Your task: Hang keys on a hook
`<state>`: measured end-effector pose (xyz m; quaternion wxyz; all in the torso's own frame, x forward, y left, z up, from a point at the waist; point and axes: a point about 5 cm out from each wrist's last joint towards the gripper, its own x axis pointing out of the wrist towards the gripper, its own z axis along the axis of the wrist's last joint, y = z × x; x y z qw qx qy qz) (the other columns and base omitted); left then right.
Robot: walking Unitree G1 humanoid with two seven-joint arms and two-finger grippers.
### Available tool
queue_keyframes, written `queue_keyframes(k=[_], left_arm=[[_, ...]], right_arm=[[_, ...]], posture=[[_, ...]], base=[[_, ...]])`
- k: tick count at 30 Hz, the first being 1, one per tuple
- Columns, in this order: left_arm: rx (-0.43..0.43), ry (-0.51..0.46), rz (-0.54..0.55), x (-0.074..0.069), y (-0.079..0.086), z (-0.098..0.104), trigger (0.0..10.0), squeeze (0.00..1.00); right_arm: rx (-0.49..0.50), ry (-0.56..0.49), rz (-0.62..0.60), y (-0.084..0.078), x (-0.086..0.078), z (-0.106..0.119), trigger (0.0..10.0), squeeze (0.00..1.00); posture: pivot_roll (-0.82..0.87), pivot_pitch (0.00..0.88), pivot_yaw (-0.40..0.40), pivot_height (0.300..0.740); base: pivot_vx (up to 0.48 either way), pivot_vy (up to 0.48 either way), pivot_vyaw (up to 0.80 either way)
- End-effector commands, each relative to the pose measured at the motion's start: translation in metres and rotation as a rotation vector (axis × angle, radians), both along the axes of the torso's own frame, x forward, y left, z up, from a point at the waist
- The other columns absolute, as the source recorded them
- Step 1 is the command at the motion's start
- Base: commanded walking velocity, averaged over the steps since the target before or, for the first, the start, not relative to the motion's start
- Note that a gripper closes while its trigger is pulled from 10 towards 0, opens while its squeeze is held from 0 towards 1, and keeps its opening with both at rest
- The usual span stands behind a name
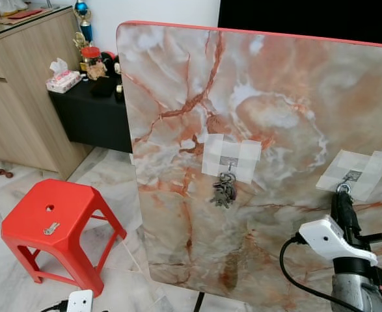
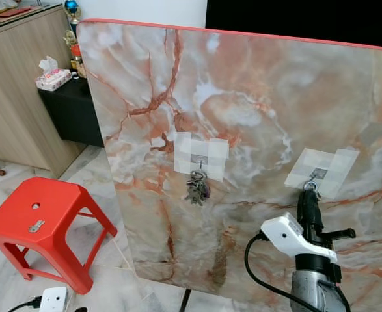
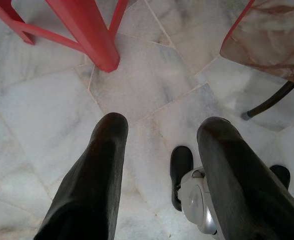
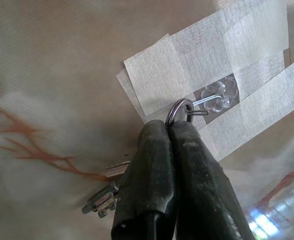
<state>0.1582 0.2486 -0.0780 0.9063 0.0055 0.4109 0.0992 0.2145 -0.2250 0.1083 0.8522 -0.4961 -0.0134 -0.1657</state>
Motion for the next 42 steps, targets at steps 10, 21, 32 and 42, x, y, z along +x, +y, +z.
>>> queue_keyframes(k=[10,21,32,42], left_arm=[[-0.006,0.029,0.004,-0.006,0.000,-0.003,10.0,0.00],[-0.007,0.030,-0.001,-0.006,0.000,-0.003,10.0,0.00],[-0.007,0.031,-0.005,-0.005,0.000,-0.003,10.0,0.00],[-0.008,0.034,-0.008,-0.005,-0.001,-0.003,10.0,0.00]], right_arm=[[0.027,0.004,0.020,0.003,0.000,-0.002,10.0,0.94],[0.071,0.007,0.086,0.011,-0.003,-0.002,10.0,0.93],[0.319,0.235,0.249,0.034,-0.012,-0.041,10.0,0.79],[0.813,0.592,-0.020,0.013,-0.042,-0.122,10.0,0.00]], posture=[[0.06,0.000,-0.055,0.740],[0.06,0.000,-0.055,0.740],[0.06,0.000,-0.056,0.740],[0.06,0.000,-0.055,0.740]], base=[[0.000,0.000,0.00],[0.000,0.000,0.00],[0.000,0.000,0.00],[0.000,0.000,0.00]])
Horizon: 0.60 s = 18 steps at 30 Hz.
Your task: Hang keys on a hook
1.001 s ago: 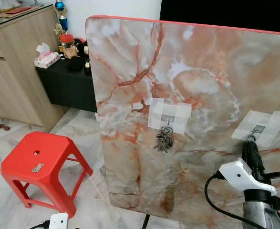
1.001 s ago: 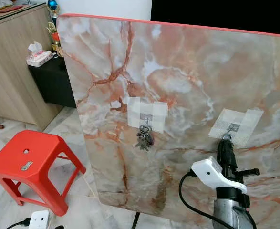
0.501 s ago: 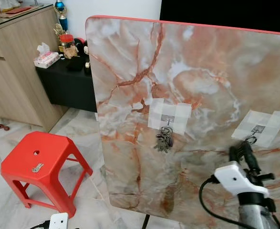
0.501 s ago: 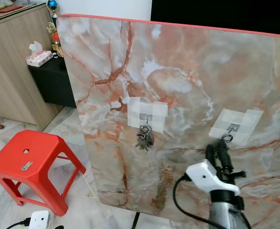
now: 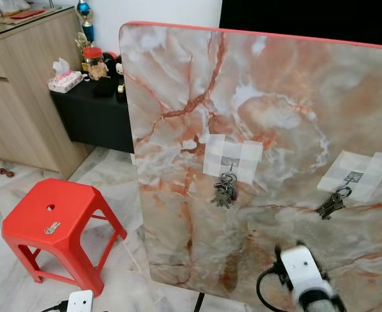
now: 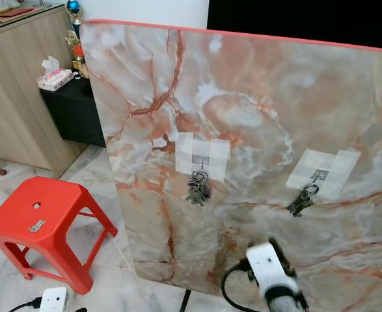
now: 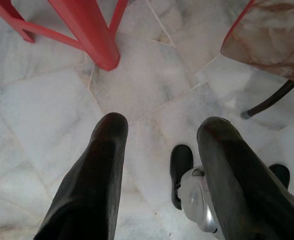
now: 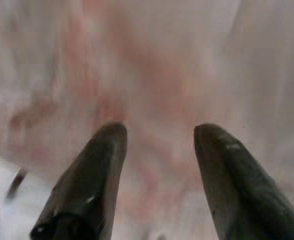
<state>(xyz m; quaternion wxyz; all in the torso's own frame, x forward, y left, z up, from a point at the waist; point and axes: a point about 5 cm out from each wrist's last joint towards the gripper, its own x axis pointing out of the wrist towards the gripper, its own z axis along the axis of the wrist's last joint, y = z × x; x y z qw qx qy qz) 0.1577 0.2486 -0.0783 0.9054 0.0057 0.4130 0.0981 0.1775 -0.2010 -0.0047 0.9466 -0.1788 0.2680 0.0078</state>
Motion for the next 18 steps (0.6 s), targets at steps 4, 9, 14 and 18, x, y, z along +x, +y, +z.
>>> queue_keyframes(k=[4,9,14,18], left_arm=[[-0.005,0.029,-0.005,-0.005,0.000,-0.003,10.0,0.00],[-0.001,0.030,-0.010,-0.004,0.000,-0.002,10.0,0.00],[0.003,0.028,-0.012,-0.003,0.001,-0.002,10.0,0.00],[0.002,0.027,-0.013,-0.003,0.001,-0.002,10.0,0.00]], right_arm=[[0.166,0.154,-0.251,-0.021,-0.015,-0.035,10.0,0.00],[0.283,0.246,-0.434,-0.029,-0.019,-0.060,10.0,0.00],[0.308,0.427,-0.445,-0.016,-0.030,-0.085,10.0,0.00],[0.288,0.563,-0.457,-0.007,-0.051,-0.098,10.0,0.00]], posture=[[0.07,0.000,-0.050,0.740],[0.07,0.000,-0.039,0.740],[0.07,0.000,-0.030,0.740],[0.10,0.000,-0.033,0.740]], base=[[0.000,0.000,0.00],[0.000,0.000,0.00],[0.000,0.000,0.00],[0.000,0.000,0.00]])
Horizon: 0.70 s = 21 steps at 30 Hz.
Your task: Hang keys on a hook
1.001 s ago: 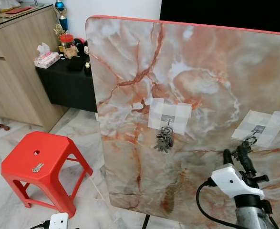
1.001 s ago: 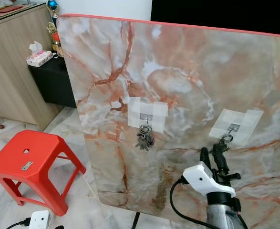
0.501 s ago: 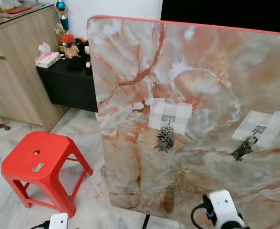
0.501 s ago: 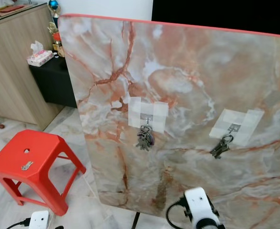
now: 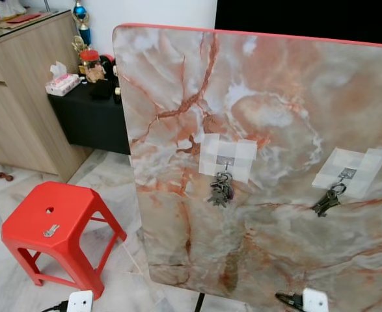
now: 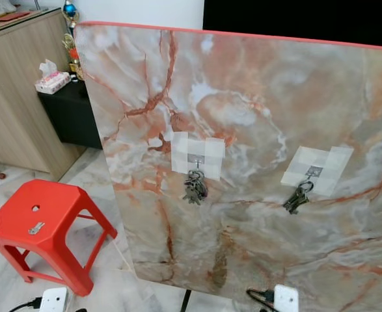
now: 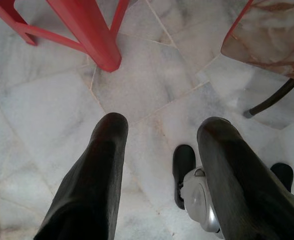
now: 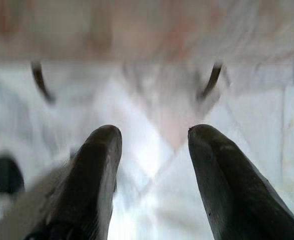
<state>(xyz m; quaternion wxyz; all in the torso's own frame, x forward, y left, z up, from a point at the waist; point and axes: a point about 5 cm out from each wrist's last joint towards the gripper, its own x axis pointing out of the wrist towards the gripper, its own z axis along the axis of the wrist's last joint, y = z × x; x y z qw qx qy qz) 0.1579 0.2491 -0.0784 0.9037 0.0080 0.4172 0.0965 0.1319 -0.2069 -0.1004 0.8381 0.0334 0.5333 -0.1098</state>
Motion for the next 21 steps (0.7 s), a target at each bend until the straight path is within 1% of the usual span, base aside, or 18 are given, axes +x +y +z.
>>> queue_keyframes(k=[1,2,3,4,5,8,11,17,21], left_arm=[[0.000,0.017,-0.007,-0.0028,0.0000,-0.0015,10.0,0.00],[0.000,0.018,-0.005,-0.0031,0.0003,-0.0015,10.0,0.00],[0.000,0.018,-0.004,-0.0032,0.0005,-0.0015,10.0,0.00],[0.000,0.018,-0.004,-0.0032,0.0005,-0.0015,10.0,0.00],[0.001,0.020,-0.004,-0.0036,0.0009,-0.0016,10.0,0.00],[0.000,0.023,-0.003,-0.0041,0.0008,-0.0019,10.0,0.00],[-0.002,0.023,-0.001,-0.0044,0.0007,-0.0021,10.0,0.00],[-0.005,0.030,0.008,-0.0053,0.0004,-0.0028,10.0,0.00],[-0.013,0.044,0.017,-0.0069,-0.0002,-0.0040,10.0,0.00]], right_arm=[[-0.012,0.037,-0.020,-0.0018,-0.0067,-0.0027,10.0,0.00],[0.009,0.031,-0.063,-0.0007,-0.0069,-0.0033,10.0,0.00],[0.015,0.028,-0.074,-0.0003,-0.0068,-0.0035,10.0,0.00],[0.015,0.028,-0.074,-0.0003,-0.0068,-0.0035,10.0,0.00],[0.018,0.026,-0.039,0.0021,-0.0051,-0.0037,10.0,0.00],[0.008,0.022,0.012,0.0041,-0.0019,-0.0035,10.0,0.00],[0.015,0.011,-0.020,0.0033,0.0017,-0.0025,10.0,0.00],[0.008,0.012,-0.015,0.0064,-0.0014,-0.0039,10.0,0.00],[0.006,0.006,-0.040,0.0058,-0.0028,-0.0043,10.0,0.00]], posture=[[0.10,0.000,-0.033,0.740],[0.10,0.000,-0.029,0.740],[0.10,0.000,-0.028,0.740],[0.10,0.000,-0.028,0.740],[0.09,0.000,-0.025,0.740],[0.10,0.000,-0.028,0.740],[0.10,0.000,-0.031,0.740],[0.10,0.000,-0.035,0.740],[0.10,0.000,-0.036,0.740]], base=[[0.000,0.000,0.00],[0.000,0.000,0.00],[0.000,0.000,0.00],[0.000,0.000,0.00],[0.000,0.000,0.00],[0.000,0.000,0.00],[0.000,0.000,0.00],[0.000,0.000,0.00],[0.000,0.000,0.00]])
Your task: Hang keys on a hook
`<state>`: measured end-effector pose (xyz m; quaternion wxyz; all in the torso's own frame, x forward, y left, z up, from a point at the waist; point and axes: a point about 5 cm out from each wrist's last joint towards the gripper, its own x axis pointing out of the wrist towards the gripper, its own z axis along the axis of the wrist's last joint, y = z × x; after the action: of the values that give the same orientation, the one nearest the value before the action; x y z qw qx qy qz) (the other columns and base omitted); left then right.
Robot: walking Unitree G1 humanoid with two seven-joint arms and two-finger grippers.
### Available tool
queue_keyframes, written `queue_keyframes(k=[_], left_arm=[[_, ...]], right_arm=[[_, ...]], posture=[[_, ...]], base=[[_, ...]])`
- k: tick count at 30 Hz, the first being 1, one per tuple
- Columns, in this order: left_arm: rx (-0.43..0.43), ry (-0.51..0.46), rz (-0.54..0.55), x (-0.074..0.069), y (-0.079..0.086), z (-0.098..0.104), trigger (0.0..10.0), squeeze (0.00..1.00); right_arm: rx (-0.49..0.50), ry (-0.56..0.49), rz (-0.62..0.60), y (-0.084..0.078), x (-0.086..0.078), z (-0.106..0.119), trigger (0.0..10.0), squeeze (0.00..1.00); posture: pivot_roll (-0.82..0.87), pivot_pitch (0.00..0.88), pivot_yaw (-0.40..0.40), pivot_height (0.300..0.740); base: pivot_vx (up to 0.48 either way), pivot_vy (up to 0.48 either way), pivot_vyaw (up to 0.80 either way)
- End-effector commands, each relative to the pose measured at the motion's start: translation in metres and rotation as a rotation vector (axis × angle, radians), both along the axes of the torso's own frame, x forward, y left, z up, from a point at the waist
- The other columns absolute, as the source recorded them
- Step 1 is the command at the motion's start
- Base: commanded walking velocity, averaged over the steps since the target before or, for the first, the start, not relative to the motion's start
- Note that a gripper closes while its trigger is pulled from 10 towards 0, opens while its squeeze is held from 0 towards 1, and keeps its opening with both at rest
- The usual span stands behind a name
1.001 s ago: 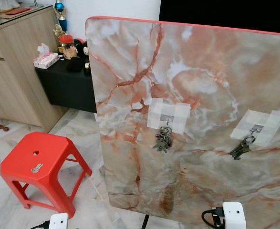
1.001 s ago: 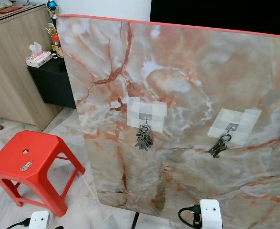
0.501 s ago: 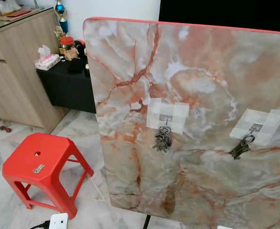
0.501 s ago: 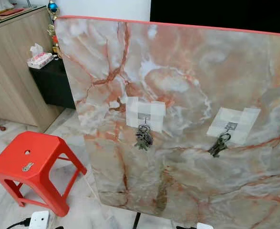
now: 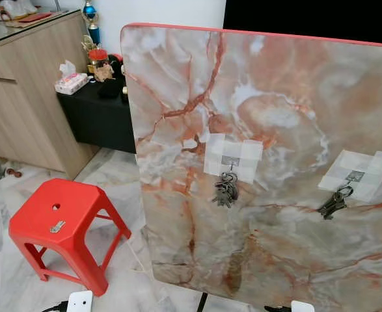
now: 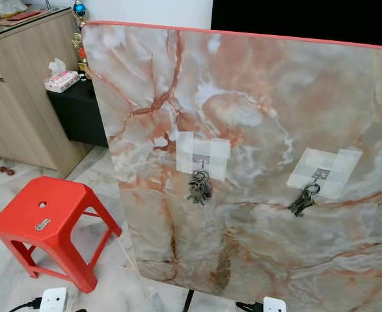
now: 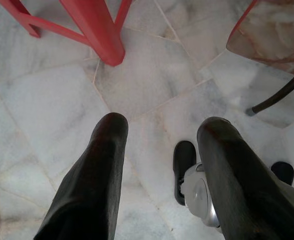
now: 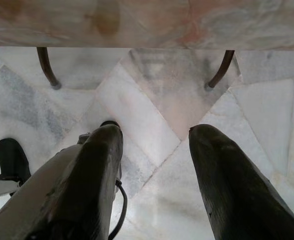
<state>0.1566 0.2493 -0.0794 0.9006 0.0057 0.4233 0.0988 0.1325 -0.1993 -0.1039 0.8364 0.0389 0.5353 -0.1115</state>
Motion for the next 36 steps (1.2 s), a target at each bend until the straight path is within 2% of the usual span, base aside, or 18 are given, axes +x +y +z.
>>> queue_keyframes(k=[1,36], left_arm=[[-0.012,0.032,0.011,-0.0059,-0.0006,-0.0033,10.0,0.00],[-0.007,0.043,0.007,-0.0076,-0.0003,-0.0041,10.0,0.00]], right_arm=[[-0.001,0.002,-0.043,-0.0021,-0.0044,-0.0011,10.0,0.00],[-0.010,-0.012,-0.049,-0.0031,-0.0052,-0.0010,10.0,0.00]], posture=[[0.10,0.000,-0.036,0.740],[0.11,0.000,-0.037,0.740]], base=[[0.000,0.000,0.00],[0.000,0.292,0.00]])
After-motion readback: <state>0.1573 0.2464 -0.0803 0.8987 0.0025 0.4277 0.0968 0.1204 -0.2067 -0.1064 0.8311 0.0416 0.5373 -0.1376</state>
